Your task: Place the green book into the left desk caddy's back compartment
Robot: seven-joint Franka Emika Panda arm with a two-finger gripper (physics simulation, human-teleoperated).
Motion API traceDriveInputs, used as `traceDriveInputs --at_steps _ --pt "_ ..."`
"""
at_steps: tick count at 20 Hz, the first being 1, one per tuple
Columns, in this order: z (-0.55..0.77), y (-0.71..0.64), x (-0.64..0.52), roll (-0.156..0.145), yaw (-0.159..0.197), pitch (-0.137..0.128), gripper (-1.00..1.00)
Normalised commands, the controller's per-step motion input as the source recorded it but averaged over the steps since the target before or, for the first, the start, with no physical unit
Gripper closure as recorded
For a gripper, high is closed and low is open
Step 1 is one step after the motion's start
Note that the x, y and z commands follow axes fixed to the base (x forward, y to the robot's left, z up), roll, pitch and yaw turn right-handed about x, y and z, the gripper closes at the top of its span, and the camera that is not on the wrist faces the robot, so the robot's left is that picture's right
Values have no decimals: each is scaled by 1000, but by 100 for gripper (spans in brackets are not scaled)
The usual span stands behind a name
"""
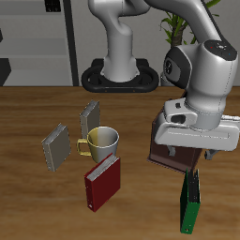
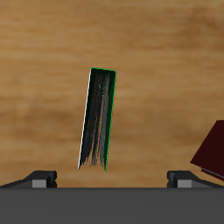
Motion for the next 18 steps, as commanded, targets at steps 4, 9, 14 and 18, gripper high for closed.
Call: traceDriveInputs --at_steps 4,9,14,18 --pt "-241 -52 93 -13 -19 17 -100" --pt "-354 19 66 7 11 4 -100" --pt "-372 0 107 2 -1 48 -100" --pt "-313 26 102 3 22 35 -100"
